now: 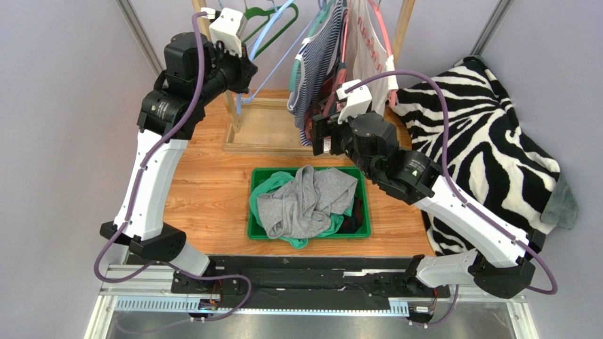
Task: Remove the tank top from the hanger
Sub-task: Place the hanger at the clothesline.
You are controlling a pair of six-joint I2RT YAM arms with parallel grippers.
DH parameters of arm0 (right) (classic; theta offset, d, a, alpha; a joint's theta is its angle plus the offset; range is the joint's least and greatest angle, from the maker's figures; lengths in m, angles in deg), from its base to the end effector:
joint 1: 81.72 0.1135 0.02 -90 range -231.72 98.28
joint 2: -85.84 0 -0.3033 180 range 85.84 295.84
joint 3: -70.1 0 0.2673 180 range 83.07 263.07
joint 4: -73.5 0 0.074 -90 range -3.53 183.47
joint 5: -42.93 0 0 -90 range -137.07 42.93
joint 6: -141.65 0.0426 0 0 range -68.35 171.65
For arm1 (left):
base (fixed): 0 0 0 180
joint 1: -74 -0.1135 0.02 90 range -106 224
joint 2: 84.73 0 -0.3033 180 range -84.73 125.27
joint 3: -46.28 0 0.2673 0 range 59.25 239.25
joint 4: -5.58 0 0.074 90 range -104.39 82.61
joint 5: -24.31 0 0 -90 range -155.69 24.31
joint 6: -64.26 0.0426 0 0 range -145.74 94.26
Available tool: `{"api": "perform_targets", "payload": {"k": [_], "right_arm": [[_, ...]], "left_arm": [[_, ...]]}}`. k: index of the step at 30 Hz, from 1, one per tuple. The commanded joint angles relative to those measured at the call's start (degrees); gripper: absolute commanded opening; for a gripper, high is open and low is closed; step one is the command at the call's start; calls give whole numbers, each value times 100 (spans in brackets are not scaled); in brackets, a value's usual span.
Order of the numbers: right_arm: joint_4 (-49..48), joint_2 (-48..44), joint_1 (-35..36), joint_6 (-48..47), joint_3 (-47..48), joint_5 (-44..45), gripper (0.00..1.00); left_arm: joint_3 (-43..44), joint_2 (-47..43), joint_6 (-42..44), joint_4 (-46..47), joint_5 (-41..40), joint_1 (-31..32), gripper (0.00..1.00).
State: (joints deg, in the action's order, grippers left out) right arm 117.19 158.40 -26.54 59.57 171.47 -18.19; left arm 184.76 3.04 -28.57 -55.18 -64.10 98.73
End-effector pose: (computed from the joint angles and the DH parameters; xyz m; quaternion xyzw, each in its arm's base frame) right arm 0.1716 0.2106 0.5031 -0.1684 0.7642 0.1404 0.6065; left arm 0.2650 -0.1233 0.6031 0.1543 0.7506 -0.1633 0.6214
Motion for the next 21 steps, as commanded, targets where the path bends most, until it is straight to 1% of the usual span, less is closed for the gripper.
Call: {"api": "perform_targets", "payload": {"k": [1, 2, 5, 11, 14, 18, 21], "right_arm": [[356, -109, -130, 640, 73, 56, 86], [330, -232, -130, 640, -102, 82, 86], [321, -408, -130, 640, -331, 179, 86], [364, -497, -130, 579, -420, 311, 86], [347, -514, -130, 587, -429, 328, 85], [338, -567, -130, 640, -499, 328, 85], [321, -646, -130, 702, -587, 337, 84]], "left_arm": [[325, -5, 169, 578, -764, -108, 0], [290, -31, 186, 578, -895, -118, 0], [123, -163, 169, 543, -879, -188, 0], [-299, -287, 195, 543, -861, -188, 0], [-142, -50, 195, 534, -870, -179, 0], [428, 416, 195, 560, -809, -179, 0], [816, 785, 143, 622, -914, -188, 0]]}}
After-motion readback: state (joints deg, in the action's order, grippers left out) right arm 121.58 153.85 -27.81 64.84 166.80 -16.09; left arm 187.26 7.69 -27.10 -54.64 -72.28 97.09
